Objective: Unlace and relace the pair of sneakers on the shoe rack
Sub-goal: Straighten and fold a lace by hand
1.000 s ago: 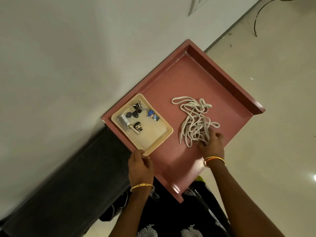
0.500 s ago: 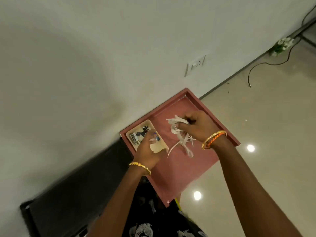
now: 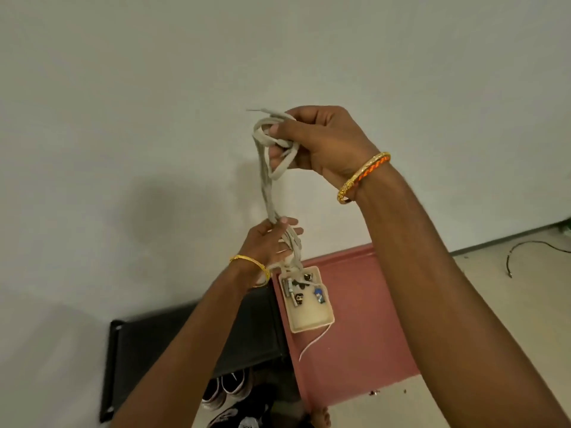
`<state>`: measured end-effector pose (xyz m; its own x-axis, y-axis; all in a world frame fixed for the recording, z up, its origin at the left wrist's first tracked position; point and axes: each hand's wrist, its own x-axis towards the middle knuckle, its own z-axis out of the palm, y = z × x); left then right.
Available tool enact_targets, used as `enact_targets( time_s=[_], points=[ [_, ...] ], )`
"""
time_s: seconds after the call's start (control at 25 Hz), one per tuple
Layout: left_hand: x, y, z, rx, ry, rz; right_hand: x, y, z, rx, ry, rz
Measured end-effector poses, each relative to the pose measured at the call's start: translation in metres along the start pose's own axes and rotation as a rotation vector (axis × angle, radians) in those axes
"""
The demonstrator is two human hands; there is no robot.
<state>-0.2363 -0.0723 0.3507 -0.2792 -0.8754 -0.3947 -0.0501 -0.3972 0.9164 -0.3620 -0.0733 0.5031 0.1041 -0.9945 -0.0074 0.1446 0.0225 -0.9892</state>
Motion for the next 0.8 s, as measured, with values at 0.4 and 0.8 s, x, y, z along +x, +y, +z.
enact_targets(
  time_s=[0.4,0.8],
  points=[
    [-0.027,0.077,-0.064,-0.275,0.14,-0.007,0.007,0.0,0.058,-0.056,0.116,0.014],
    [0.002,0.03,0.028,-0.096,-0.234,-0.19,-0.05,0.027,-0.038,-0.18,0.584,0.162]
  ],
)
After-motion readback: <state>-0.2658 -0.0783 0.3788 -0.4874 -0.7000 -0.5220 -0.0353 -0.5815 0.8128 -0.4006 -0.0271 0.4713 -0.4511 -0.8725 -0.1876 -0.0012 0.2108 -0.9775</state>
